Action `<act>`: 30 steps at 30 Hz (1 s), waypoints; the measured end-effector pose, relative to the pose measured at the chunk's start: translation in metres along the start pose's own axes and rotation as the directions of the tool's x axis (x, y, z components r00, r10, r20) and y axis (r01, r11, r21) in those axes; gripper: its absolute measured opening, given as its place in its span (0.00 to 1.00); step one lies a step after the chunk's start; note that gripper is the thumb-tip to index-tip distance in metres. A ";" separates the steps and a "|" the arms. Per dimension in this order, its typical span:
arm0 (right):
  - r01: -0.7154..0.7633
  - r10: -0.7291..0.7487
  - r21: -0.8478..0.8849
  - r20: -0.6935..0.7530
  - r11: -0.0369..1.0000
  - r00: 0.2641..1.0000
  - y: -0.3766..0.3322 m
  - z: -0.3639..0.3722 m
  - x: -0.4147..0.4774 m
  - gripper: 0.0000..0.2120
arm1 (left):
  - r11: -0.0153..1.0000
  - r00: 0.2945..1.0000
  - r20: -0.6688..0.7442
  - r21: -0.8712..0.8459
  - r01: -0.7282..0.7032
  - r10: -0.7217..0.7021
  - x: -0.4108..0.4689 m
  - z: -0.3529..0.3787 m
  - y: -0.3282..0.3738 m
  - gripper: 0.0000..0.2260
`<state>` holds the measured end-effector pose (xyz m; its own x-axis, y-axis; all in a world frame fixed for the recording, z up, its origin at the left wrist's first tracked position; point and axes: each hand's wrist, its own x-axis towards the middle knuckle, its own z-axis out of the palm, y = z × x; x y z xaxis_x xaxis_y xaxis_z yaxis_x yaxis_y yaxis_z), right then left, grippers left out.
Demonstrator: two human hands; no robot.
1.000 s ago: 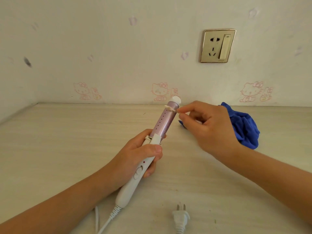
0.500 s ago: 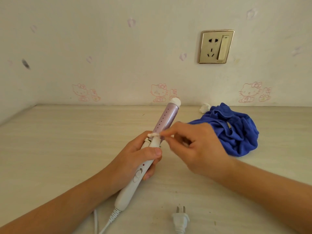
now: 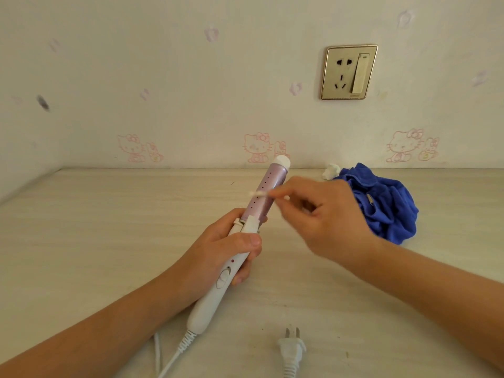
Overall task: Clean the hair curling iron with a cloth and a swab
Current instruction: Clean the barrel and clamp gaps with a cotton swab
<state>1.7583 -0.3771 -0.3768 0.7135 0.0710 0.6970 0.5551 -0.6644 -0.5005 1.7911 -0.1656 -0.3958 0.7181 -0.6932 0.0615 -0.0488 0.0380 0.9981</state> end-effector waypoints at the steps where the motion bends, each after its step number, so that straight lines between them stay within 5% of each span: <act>1: -0.029 0.030 0.006 -0.059 1.000 0.998 0.006 -0.005 0.007 0.08 | 1.000 1.000 0.001 -0.006 0.006 -0.006 0.000 0.000 0.000 0.20; 4: -0.068 0.071 0.024 -0.130 0.997 0.989 0.012 -0.010 0.013 0.09 | 1.000 1.000 0.013 -0.011 0.004 -0.004 0.000 -0.001 -0.001 0.19; 9: 0.038 -0.039 0.017 0.095 0.999 0.995 -0.011 0.011 -0.015 0.08 | 0.999 1.000 0.009 -0.036 -0.006 0.006 0.000 -0.002 -0.002 0.16; 15: -0.104 0.107 0.024 -0.135 0.994 0.985 0.013 -0.011 0.017 0.09 | 0.986 0.997 0.015 -0.147 0.072 -0.070 0.007 -0.003 0.000 0.14; 21: 0.024 -0.022 -0.021 0.077 0.999 0.997 -0.011 0.007 -0.009 0.08 | 0.996 1.000 -0.025 -0.085 -0.010 0.008 -0.001 0.002 0.002 0.22; 26: -0.084 0.082 -0.007 -0.127 0.996 0.989 0.012 -0.011 0.015 0.08 | 0.996 0.999 -0.051 -0.086 -0.018 0.014 -0.002 0.002 0.003 0.20; 30: 0.025 -0.025 0.004 0.043 1.000 0.999 -0.009 0.008 -0.012 0.07 | 0.996 0.998 -0.058 -0.086 -0.034 0.029 -0.002 0.000 0.001 0.22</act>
<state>1.7482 -0.3659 -0.3842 0.7171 0.1198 0.6866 0.5745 -0.6595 -0.4848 1.7894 -0.1639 -0.3950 0.7552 -0.6492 0.0911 -0.0137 0.1233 0.9923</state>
